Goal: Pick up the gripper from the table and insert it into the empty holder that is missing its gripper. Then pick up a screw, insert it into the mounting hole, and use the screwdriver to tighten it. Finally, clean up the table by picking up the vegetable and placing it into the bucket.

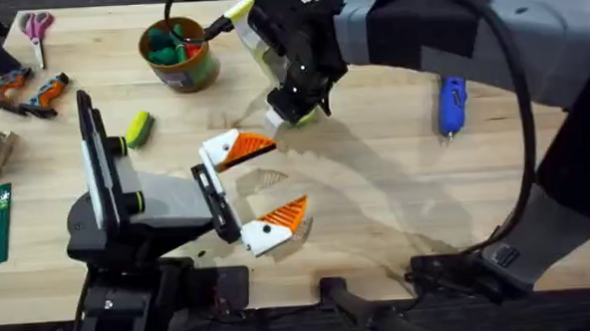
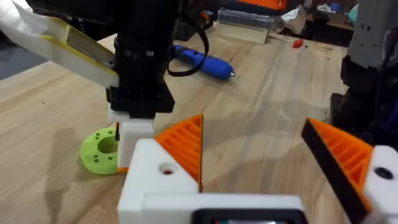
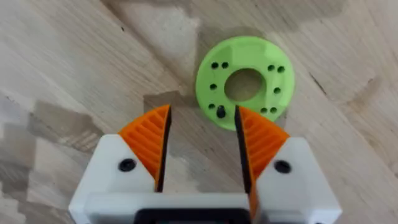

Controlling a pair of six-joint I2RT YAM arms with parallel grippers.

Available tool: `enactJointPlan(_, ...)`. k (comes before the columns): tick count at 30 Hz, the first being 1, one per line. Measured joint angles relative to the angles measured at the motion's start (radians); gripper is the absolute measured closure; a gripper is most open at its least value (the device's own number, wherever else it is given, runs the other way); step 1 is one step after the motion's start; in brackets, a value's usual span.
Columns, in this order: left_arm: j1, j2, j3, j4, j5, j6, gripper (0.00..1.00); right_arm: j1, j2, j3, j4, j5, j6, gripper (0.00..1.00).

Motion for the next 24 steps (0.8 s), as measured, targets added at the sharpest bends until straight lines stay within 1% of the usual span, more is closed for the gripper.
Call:
enactJointPlan(16,0.000,0.000,0.000,0.000,0.000,0.000,0.007,0.000,0.028,0.000,0.001,0.000,0.003,0.427)
enactJointPlan(17,0.000,0.000,0.000,0.000,0.000,0.000,0.007,0.000,0.028,0.000,0.001,0.000,0.003,0.438)
enactJointPlan(18,0.000,0.000,0.000,0.000,0.000,0.000,0.007,0.000,0.028,0.000,0.001,0.000,0.003,0.472)
enactJointPlan(20,0.000,0.000,0.000,0.000,0.000,0.000,0.007,0.000,0.028,0.000,0.001,0.000,0.005,0.569)
enactJointPlan(24,0.000,0.000,0.000,0.000,0.000,0.000,0.007,0.000,0.028,0.000,0.003,0.000,0.007,0.585)
